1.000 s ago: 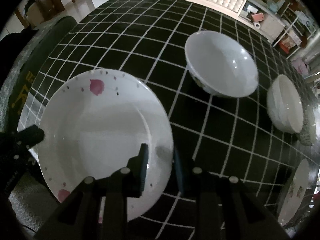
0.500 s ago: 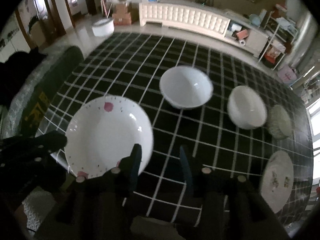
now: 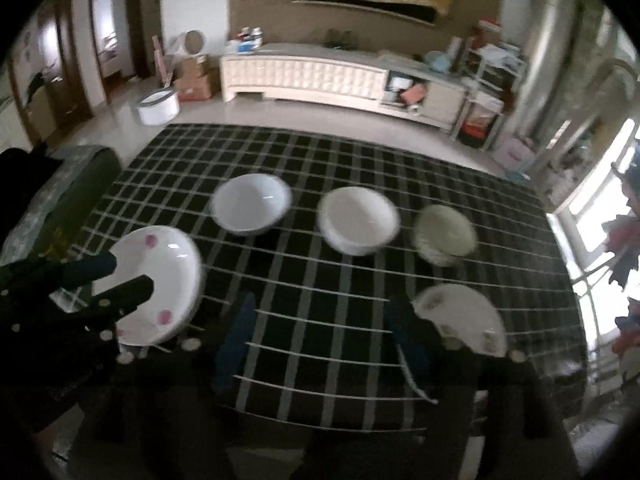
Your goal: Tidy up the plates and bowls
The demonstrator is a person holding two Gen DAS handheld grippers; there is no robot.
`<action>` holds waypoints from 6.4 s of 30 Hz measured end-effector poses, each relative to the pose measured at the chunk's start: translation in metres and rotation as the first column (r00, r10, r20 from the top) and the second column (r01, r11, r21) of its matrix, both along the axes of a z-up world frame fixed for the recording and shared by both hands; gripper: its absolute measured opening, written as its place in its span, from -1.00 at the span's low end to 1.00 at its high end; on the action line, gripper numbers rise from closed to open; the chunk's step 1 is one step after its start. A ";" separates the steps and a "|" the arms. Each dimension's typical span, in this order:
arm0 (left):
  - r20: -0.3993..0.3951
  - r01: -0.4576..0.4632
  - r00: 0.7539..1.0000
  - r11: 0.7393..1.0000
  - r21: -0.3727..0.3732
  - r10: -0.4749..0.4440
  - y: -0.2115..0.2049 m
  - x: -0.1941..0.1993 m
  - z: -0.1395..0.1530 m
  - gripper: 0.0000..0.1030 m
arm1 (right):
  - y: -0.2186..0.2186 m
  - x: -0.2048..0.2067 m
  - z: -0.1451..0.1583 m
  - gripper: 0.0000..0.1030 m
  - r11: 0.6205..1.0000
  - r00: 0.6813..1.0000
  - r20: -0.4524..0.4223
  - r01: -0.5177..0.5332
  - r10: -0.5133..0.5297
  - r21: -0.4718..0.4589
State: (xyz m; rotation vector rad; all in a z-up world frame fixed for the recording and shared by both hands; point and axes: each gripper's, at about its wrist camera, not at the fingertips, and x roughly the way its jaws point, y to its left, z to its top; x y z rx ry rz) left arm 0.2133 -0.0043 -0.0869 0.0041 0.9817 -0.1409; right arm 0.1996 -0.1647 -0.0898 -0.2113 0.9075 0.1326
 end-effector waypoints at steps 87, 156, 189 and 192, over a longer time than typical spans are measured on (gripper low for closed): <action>-0.348 0.009 0.937 1.000 0.024 0.000 0.011 0.051 -0.163 -0.67 | -0.009 0.044 -0.157 -0.28 1.000 0.919 -0.393 -0.020 0.010 -0.019; -0.302 -0.314 0.901 0.948 0.046 0.313 0.209 0.017 -0.129 -0.73 | 0.198 0.070 -0.154 -0.28 0.940 0.873 -0.411 -0.327 0.261 -0.098; -0.143 -0.197 0.972 0.979 -0.055 0.188 0.137 0.034 -0.030 -0.77 | 0.113 0.077 -0.052 -0.30 0.963 0.933 -0.249 -0.229 0.258 0.140; -0.157 -0.176 0.975 0.980 -0.097 0.160 0.127 0.049 -0.027 -0.77 | 0.098 0.086 -0.043 -0.30 0.968 0.942 -0.238 -0.208 0.236 0.139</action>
